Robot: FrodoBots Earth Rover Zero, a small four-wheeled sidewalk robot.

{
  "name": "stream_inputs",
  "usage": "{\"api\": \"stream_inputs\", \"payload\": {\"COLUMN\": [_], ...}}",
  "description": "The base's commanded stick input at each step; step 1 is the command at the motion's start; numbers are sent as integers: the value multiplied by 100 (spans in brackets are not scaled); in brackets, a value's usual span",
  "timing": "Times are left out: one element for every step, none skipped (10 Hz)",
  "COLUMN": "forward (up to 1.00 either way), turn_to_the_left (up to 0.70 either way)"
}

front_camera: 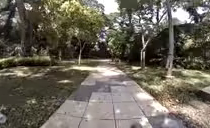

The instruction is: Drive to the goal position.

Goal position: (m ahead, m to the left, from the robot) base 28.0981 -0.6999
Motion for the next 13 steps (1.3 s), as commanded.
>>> {"api": "stream_inputs", "payload": {"forward": [50, 50, 50, 50, 50, 50, 50, 50, 50, 50, 50, 50, 50], "turn_to_the_left": [-50, -27, 0, 0, 0, 0, 0, 0, 0, 0, 0, 0, 0]}}
